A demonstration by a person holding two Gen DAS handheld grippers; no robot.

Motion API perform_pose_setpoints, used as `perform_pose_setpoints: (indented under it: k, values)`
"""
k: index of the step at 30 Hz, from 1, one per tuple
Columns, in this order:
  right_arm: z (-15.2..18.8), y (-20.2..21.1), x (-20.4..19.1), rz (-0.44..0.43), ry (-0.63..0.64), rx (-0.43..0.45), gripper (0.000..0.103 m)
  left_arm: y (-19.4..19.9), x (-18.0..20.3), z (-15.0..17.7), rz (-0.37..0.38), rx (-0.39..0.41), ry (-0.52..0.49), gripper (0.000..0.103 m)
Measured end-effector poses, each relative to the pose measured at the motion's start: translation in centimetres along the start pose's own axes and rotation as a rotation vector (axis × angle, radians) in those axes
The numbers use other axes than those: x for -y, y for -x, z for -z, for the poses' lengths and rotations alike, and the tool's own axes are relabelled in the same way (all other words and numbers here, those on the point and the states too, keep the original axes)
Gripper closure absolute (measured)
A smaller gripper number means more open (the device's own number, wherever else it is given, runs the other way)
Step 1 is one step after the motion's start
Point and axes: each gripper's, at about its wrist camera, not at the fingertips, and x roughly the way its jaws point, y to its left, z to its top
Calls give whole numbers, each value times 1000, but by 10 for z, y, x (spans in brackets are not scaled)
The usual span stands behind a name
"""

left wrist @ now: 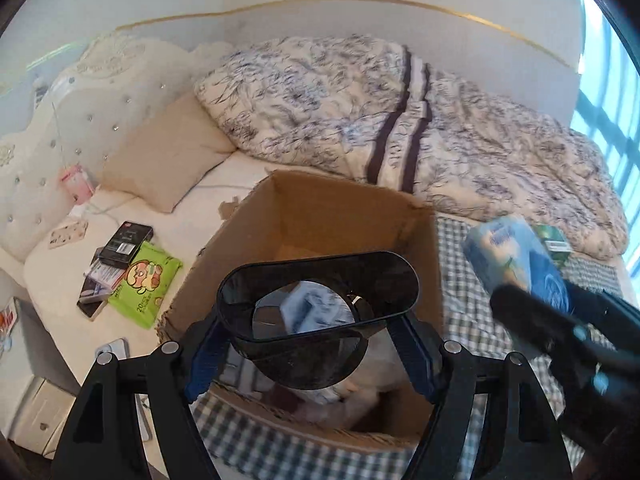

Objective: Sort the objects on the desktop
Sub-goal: 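Carry the tissue pack and hair clip into the box and open both tools, then move both tools back toward the green medicine box on the bed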

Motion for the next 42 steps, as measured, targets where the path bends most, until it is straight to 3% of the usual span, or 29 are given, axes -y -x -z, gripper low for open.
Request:
perform_pose_setpoints:
  k: [5,7,8,9,17,23,31,42]
  values:
    - [-16,-45,-1,-37,-6,-18,48,-30,-8,0,-29,-44,15,20]
    - [-22,-57,0,-61,-22,-15,41,-37,-6,0,-41,-50,4,0]
    - [-25,-63,2,-62,-33,-23,29,-37,-5,1,-46,-43,-5,0]
    - [-28,-70,4,-50,-46,-30,26,-38,-3,1,-49,-38,-14,0]
    - [-25,-71,33,-84,-134,1,26,-30,13,6,-37,-37,-36,0]
    - [-20,-21,57,-45,-154,25,26,13,42,3,10,1,-61,0]
    - [-10,98,92,50,-244,98,25,105,74,7,77,82,-85,0]
    - [53,233,131,213,-352,54,25,176,107,41,152,50,-91,0]
